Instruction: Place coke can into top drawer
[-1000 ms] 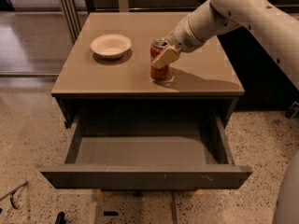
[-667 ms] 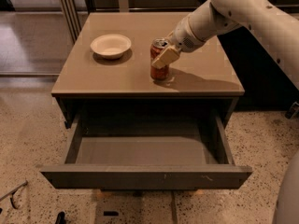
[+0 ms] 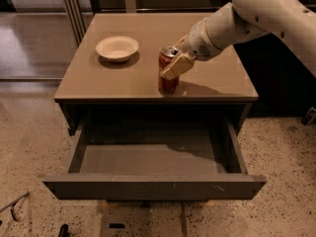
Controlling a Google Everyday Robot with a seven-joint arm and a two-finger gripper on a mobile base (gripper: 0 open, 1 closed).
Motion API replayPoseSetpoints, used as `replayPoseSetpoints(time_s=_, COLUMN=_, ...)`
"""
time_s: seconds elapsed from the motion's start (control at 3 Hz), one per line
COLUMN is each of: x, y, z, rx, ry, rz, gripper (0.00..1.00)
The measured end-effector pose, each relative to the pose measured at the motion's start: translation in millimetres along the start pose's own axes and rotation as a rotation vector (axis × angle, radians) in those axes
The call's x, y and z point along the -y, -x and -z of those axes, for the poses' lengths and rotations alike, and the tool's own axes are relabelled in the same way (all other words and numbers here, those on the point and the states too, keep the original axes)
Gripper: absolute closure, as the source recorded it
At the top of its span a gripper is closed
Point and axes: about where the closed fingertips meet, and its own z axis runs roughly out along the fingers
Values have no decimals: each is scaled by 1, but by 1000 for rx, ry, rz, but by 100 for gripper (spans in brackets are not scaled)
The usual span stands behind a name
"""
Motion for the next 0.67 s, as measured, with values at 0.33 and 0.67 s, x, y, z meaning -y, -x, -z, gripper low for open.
replayPoseSetpoints(time_s=0.33, x=-47, y=3, z=31, rx=2, ry=4, rz=-15, gripper=100)
replayPoseSetpoints(time_s=0.67, x=-91, y=3, z=56, rx=-22, ry=20, rz=-51, gripper=100)
